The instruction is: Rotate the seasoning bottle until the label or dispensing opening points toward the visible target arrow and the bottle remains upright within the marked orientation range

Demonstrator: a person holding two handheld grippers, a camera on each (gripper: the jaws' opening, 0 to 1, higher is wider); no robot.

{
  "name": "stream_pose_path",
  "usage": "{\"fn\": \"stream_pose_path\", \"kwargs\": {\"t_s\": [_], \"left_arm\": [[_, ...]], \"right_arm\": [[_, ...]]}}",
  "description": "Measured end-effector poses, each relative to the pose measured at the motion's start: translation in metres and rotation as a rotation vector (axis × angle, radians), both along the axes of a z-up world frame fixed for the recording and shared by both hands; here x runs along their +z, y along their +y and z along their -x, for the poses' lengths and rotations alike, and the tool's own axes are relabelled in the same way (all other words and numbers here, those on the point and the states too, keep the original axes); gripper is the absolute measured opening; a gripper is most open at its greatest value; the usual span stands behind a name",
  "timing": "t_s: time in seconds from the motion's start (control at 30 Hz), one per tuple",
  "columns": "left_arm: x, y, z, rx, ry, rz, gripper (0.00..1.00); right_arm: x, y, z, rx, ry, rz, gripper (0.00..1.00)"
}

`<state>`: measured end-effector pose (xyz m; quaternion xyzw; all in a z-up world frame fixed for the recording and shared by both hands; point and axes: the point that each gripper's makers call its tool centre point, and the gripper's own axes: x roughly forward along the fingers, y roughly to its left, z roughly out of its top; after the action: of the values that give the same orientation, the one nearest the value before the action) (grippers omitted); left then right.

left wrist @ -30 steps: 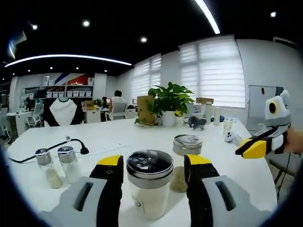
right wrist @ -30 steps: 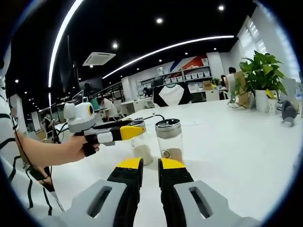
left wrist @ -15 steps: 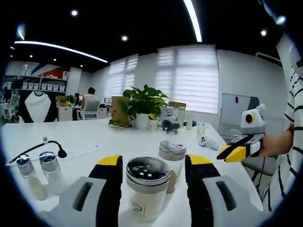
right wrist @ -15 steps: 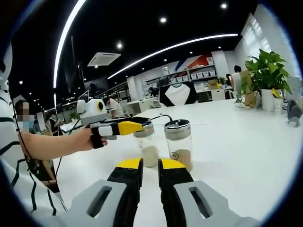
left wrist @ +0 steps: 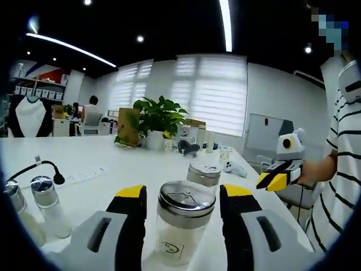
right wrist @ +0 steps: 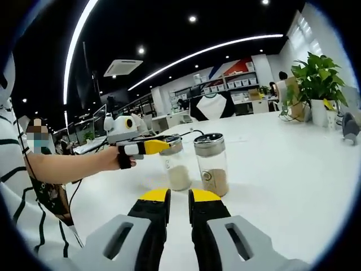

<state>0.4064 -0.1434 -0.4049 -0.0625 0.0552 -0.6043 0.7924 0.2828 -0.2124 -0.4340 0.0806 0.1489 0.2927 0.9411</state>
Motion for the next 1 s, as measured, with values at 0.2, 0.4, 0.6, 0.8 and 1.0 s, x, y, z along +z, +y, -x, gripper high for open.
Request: {"fn": "stream_pose_path", "kwargs": {"t_s": [0.2, 0.4, 0.6, 0.8, 1.0], "left_arm": [[0.002, 0.0, 0.0, -0.008, -0.017, -0.006, 0.5], [-0.005, -0.001, 0.002, -0.019, -0.018, -0.039, 0.46], [-0.007, -0.003, 0.003, -0.011, -0.001, -0.036, 0.44], [-0.007, -0.003, 0.002, 0.036, -0.009, -0.05, 0.44], [-0.009, -0.004, 0.002, 0.117, -0.025, -0.071, 0.43]], "right_arm": [[0.002, 0.003, -0.001, 0.013, -0.012, 0.004, 0.11], [0.003, 0.006, -0.001, 0.033, -0.02, 0.017, 0.11], [0.002, 0.007, -0.001, 0.041, -0.023, 0.038, 0.11], [0.001, 0.006, -0.001, 0.038, -0.022, 0.047, 0.11], [0.001, 0.003, -0.002, 0.021, -0.025, 0.047, 0.11]]}}
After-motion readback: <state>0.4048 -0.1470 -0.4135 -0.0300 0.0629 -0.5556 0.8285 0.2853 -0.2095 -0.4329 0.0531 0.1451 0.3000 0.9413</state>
